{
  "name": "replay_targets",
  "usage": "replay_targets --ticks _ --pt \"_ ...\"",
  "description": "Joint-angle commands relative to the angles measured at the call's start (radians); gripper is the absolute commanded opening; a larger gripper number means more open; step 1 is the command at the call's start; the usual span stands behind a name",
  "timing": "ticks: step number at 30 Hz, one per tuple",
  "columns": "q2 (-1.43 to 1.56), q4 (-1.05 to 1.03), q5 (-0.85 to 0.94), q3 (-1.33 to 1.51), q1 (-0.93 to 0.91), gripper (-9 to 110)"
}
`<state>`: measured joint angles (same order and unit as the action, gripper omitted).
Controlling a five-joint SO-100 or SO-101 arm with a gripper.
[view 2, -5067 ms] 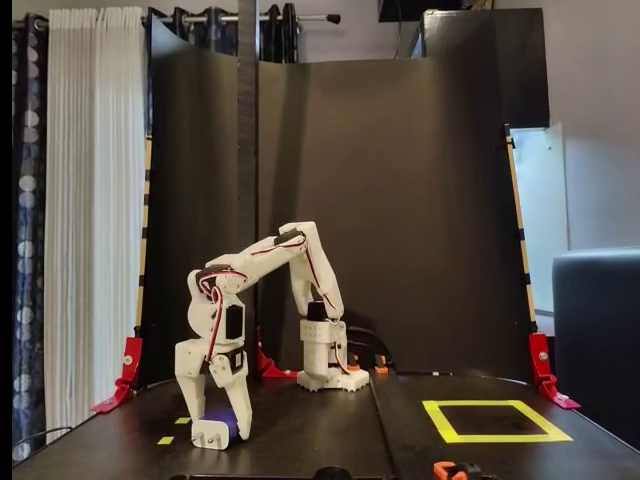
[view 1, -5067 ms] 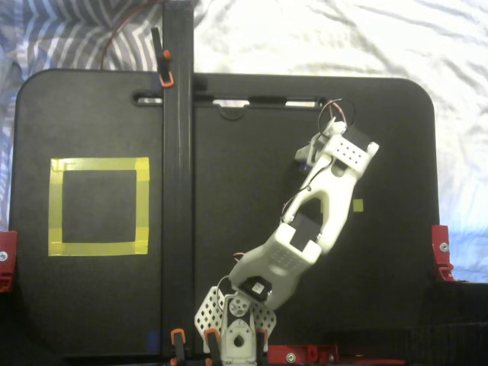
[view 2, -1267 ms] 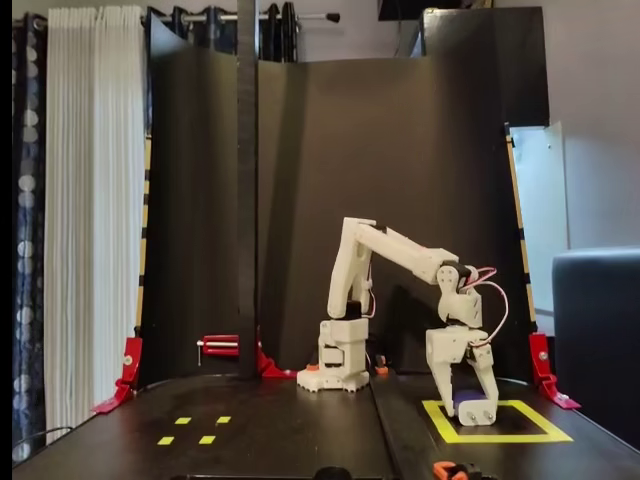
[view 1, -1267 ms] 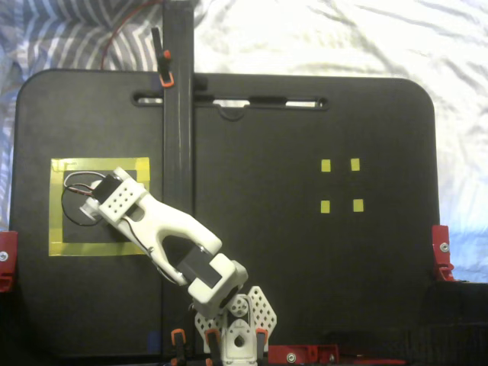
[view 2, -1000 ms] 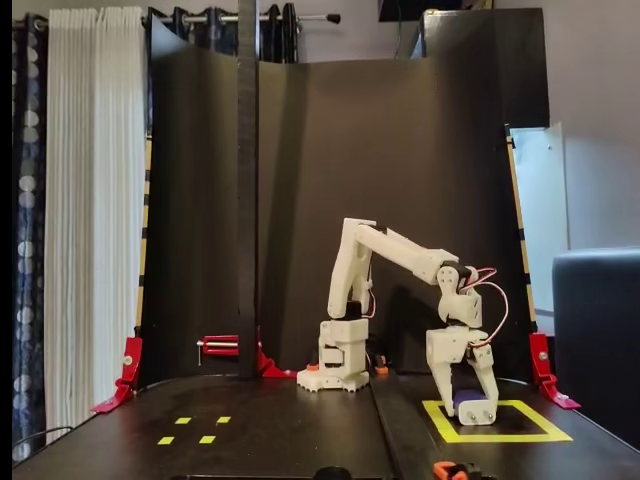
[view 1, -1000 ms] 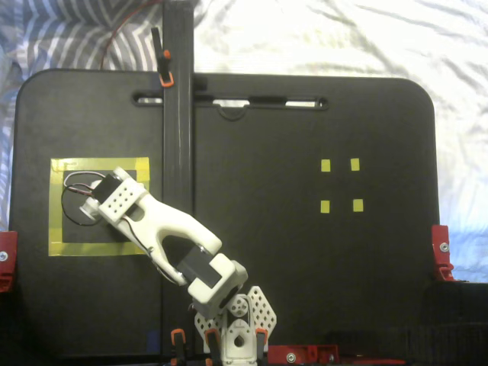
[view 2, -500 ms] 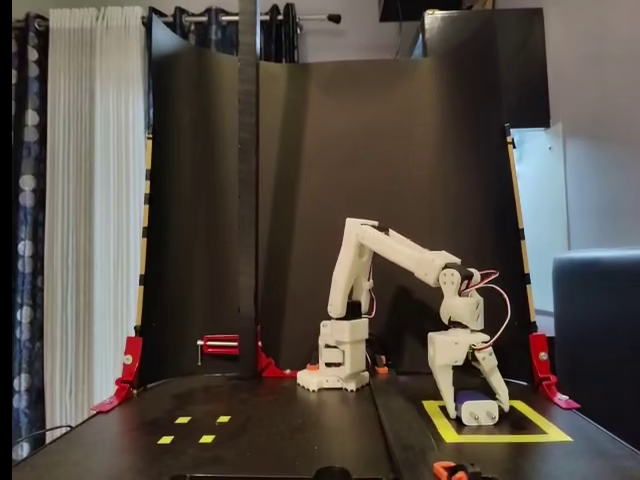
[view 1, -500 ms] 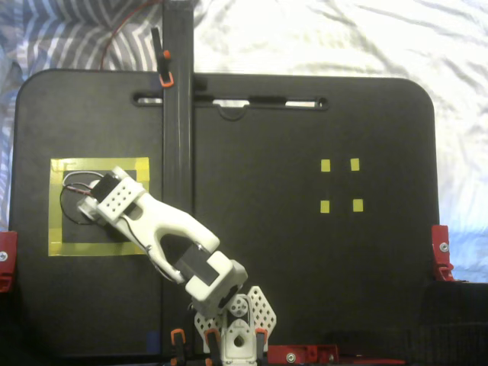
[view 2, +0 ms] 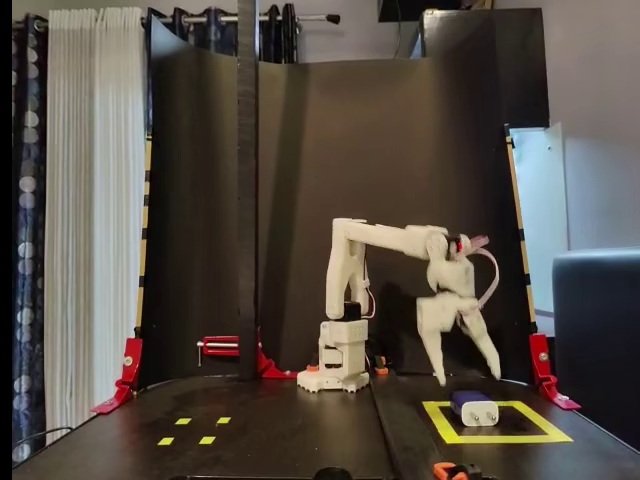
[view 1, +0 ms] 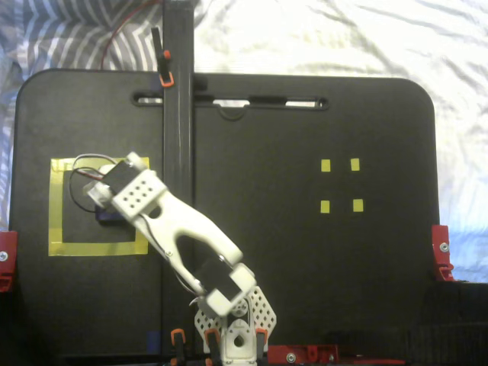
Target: Grasp a block and put it in the designated area.
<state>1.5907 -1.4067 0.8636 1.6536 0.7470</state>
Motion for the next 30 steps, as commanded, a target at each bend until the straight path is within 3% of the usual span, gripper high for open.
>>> replay_targets --ticks 1,10,14,15,30 --pt "0.063 -0.048 0.009 -0.049 -0.005 34" --pt "0.081 -0.066 0.009 -0.051 0.000 33" --pt "0.081 -0.063 0.008 -0.051 0.000 3" --pt "0.081 -0.061 0.008 -0.051 -0.002 1" --pt "0.158 -0.040 -0.006 -0.051 -0.080 0"
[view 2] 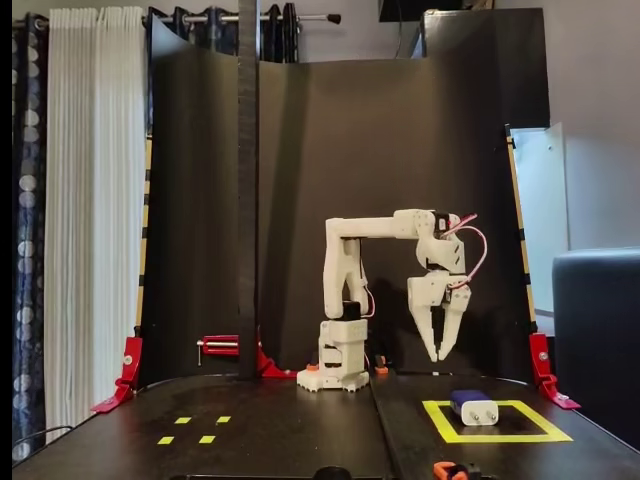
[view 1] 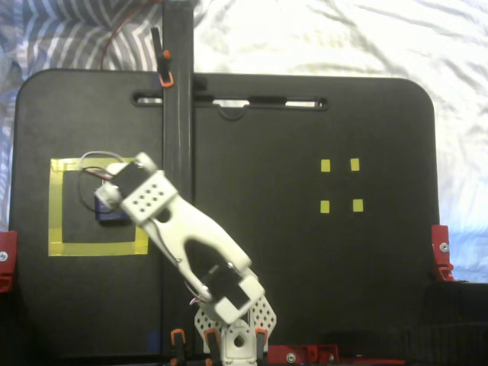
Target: Grasp a block and put it in the designated area.
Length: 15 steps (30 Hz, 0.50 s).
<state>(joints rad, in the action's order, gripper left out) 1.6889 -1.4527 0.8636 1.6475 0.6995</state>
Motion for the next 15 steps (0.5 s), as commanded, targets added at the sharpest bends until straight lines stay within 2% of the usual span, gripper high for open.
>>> replay_targets --ticks 1,9,15 --pt "0.080 0.011 -0.008 -0.044 -0.057 0" --pt "0.232 0.114 -0.037 -0.029 -0.310 0" --pt "0.408 0.331 -0.101 0.114 -0.488 0"
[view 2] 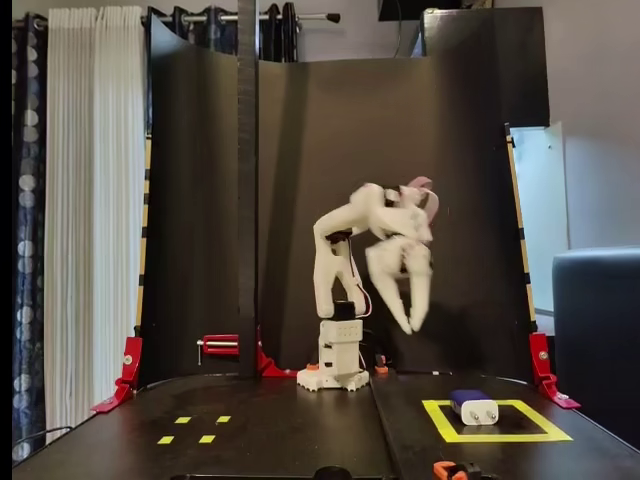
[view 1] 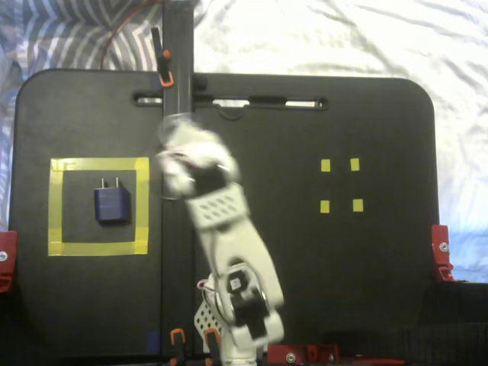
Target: Grasp a block and put it in the designated area.
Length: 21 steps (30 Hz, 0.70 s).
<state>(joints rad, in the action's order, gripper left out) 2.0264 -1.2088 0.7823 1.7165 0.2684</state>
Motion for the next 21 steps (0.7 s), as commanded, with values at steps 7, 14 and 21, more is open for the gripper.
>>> replay_targets --ticks 7,14,21 --pt "0.244 0.439 -0.207 0.314 -0.187 0" --pt "0.416 0.693 -0.528 0.540 -0.250 0" --pt "0.627 0.792 -0.675 0.775 -0.267 0"
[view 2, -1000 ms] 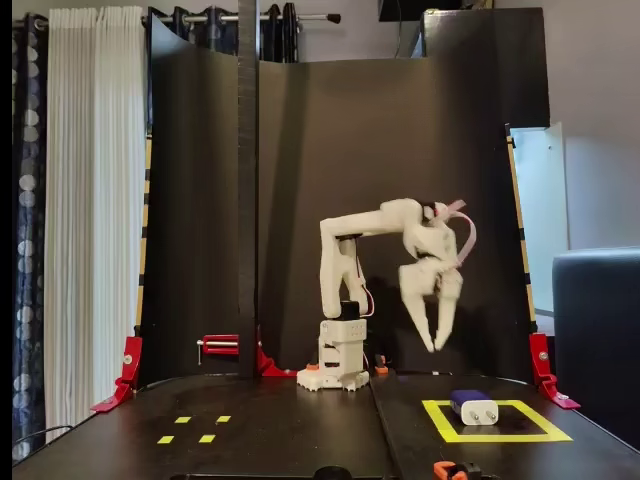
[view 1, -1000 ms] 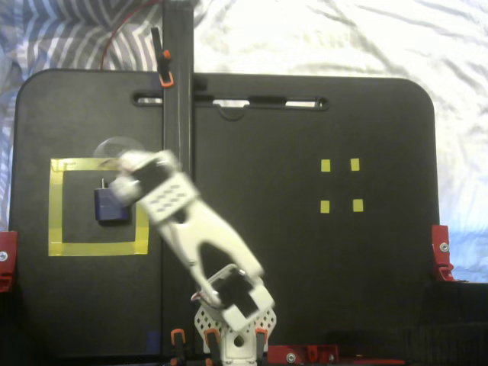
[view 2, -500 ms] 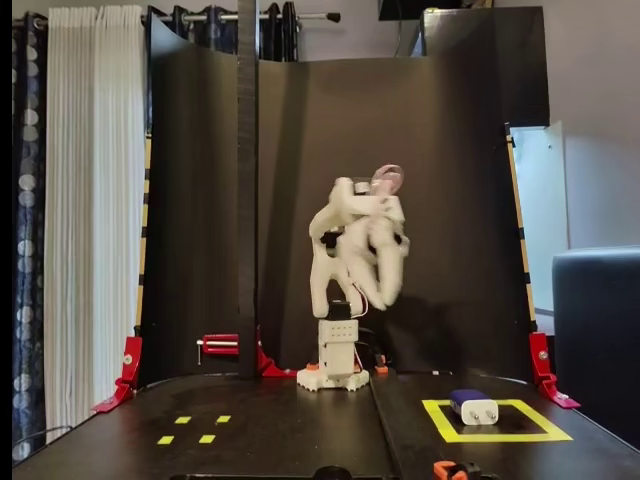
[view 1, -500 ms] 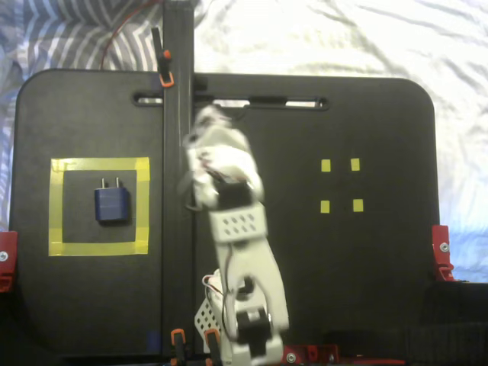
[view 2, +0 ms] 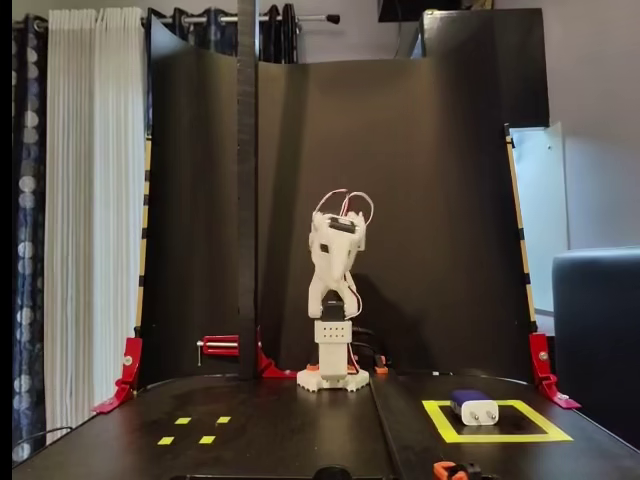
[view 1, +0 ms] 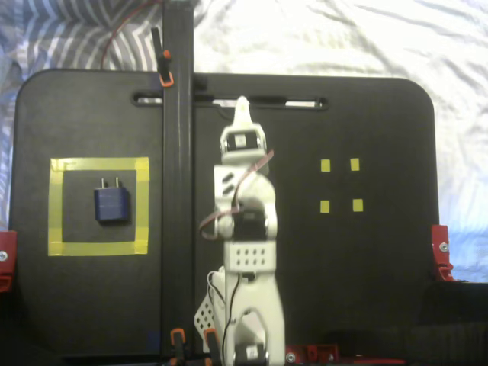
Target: Grasp a block and put it in the designated area.
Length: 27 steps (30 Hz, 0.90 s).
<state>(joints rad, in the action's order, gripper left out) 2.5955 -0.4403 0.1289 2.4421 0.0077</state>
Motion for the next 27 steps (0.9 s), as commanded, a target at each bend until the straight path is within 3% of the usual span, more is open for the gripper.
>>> replay_targets --ticks 1,17,27 --pt "0.092 0.032 -0.023 0.089 -0.006 0" --pt "0.672 0.094 -0.014 0.699 -0.009 1" --pt "0.716 -0.147 -0.015 0.701 -0.002 0"
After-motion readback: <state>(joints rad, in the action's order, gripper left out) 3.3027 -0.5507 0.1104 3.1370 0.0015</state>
